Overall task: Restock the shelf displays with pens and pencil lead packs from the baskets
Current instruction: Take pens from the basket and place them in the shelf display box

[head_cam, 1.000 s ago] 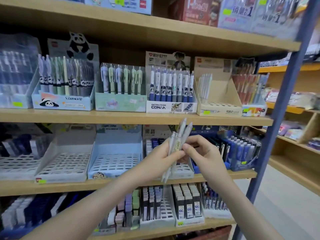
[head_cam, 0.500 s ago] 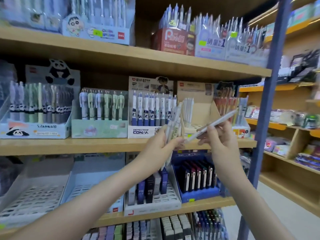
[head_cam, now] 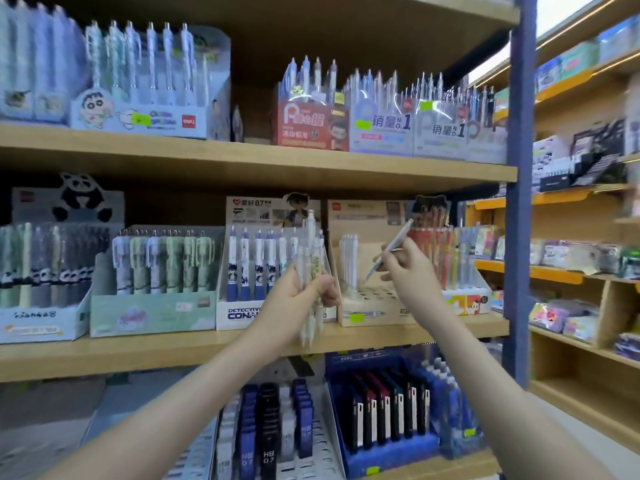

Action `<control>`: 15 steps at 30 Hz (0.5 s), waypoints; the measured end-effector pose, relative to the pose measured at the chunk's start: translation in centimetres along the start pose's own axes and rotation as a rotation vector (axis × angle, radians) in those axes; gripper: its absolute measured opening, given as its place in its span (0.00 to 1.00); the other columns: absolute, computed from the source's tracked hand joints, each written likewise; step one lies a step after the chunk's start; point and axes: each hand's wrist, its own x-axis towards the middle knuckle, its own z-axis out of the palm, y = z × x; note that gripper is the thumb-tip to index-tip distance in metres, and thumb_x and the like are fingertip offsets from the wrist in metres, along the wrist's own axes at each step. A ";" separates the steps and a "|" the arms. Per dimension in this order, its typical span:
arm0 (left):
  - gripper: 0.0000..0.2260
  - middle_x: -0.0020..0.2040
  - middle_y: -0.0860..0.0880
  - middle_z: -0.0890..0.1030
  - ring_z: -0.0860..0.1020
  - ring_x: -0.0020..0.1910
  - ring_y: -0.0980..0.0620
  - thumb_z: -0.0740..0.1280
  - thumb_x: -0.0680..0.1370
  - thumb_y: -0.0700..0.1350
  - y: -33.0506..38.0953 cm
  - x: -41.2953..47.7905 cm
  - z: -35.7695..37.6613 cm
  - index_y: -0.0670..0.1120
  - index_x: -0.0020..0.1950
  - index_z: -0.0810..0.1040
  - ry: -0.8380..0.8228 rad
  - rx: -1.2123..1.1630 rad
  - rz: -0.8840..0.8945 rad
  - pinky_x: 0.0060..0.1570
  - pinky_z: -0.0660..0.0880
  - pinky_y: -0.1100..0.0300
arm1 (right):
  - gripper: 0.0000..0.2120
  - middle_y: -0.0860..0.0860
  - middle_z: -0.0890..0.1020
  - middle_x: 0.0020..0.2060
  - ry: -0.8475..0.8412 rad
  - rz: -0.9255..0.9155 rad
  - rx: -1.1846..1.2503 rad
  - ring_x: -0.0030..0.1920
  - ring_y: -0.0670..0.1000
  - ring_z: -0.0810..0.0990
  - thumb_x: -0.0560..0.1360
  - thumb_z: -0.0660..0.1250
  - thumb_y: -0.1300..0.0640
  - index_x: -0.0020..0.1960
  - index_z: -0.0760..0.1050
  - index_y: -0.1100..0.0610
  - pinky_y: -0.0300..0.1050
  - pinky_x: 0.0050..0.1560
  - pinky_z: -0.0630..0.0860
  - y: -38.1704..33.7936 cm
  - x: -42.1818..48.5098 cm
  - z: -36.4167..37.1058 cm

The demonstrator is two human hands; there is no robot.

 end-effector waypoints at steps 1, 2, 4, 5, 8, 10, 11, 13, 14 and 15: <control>0.06 0.35 0.52 0.81 0.81 0.38 0.58 0.61 0.80 0.40 -0.2 0.2 0.0 0.42 0.45 0.75 0.007 -0.002 -0.004 0.42 0.77 0.68 | 0.03 0.47 0.82 0.46 -0.021 -0.013 -0.044 0.45 0.46 0.81 0.80 0.59 0.54 0.50 0.71 0.49 0.52 0.47 0.80 0.3 0.5 0.1; 0.06 0.36 0.52 0.81 0.81 0.38 0.58 0.61 0.80 0.40 -0.3 0.4 0.1 0.42 0.45 0.75 0.012 -0.010 -0.007 0.41 0.77 0.68 | 0.03 0.47 0.82 0.46 -0.048 -0.020 -0.087 0.46 0.46 0.81 0.80 0.59 0.54 0.51 0.71 0.48 0.55 0.48 0.80 0.7 0.9 0.2; 0.05 0.37 0.50 0.80 0.81 0.37 0.58 0.61 0.80 0.40 -0.5 0.7 0.2 0.42 0.46 0.75 0.020 -0.028 -0.008 0.40 0.77 0.68 | 0.04 0.48 0.82 0.46 -0.098 -0.023 -0.147 0.45 0.47 0.81 0.80 0.59 0.53 0.53 0.71 0.48 0.54 0.47 0.80 1.2 1.5 0.4; 0.05 0.37 0.50 0.80 0.81 0.37 0.58 0.61 0.80 0.40 -0.6 0.9 0.2 0.41 0.46 0.75 0.024 -0.033 -0.012 0.40 0.77 0.68 | 0.05 0.49 0.82 0.46 -0.121 -0.032 -0.163 0.45 0.47 0.81 0.80 0.59 0.53 0.55 0.71 0.49 0.50 0.46 0.80 1.3 1.7 0.5; 0.05 0.38 0.50 0.81 0.82 0.40 0.55 0.61 0.80 0.43 -1.1 1.2 0.2 0.42 0.48 0.74 0.033 -0.039 -0.041 0.41 0.77 0.66 | 0.10 0.51 0.81 0.46 -0.178 -0.047 -0.200 0.45 0.46 0.79 0.80 0.59 0.55 0.60 0.72 0.53 0.39 0.39 0.74 1.3 2.2 1.1; 0.05 0.37 0.51 0.82 0.82 0.41 0.54 0.61 0.80 0.43 -1.4 1.3 0.2 0.43 0.49 0.75 0.043 -0.054 -0.051 0.42 0.77 0.65 | 0.10 0.51 0.81 0.45 -0.220 -0.045 -0.259 0.45 0.50 0.80 0.80 0.60 0.55 0.60 0.72 0.55 0.40 0.40 0.75 1.2 2.5 1.5; 0.06 0.37 0.51 0.82 0.82 0.41 0.54 0.61 0.80 0.44 -1.5 1.4 0.1 0.42 0.49 0.75 0.047 -0.059 -0.056 0.41 0.77 0.66 | 0.08 0.51 0.80 0.43 -0.237 -0.051 -0.300 0.45 0.51 0.80 0.80 0.60 0.55 0.57 0.73 0.55 0.43 0.41 0.76 1.1 2.7 1.7; 0.07 0.36 0.51 0.82 0.82 0.40 0.54 0.61 0.80 0.44 -1.7 1.5 0.0 0.40 0.50 0.75 0.045 -0.072 -0.066 0.41 0.77 0.65 | 0.03 0.51 0.80 0.41 -0.245 -0.058 -0.352 0.45 0.53 0.80 0.79 0.61 0.56 0.51 0.72 0.54 0.45 0.42 0.77 1.2 2.9 2.0; 0.08 0.36 0.51 0.82 0.82 0.40 0.54 0.61 0.80 0.44 -1.8 1.6 0.0 0.40 0.50 0.75 0.041 -0.083 -0.071 0.41 0.78 0.65 | 0.02 0.51 0.79 0.41 -0.239 -0.058 -0.358 0.44 0.52 0.79 0.79 0.62 0.56 0.50 0.72 0.54 0.44 0.41 0.75 1.1 2.9 2.0; 0.07 0.35 0.51 0.82 0.82 0.40 0.54 0.61 0.80 0.44 -1.8 1.6 0.0 0.40 0.50 0.75 0.036 -0.091 -0.075 0.42 0.78 0.64 | 0.02 0.50 0.79 0.40 -0.234 -0.059 -0.365 0.43 0.52 0.79 0.79 0.62 0.57 0.49 0.72 0.54 0.42 0.38 0.74 1.0 2.8 2.0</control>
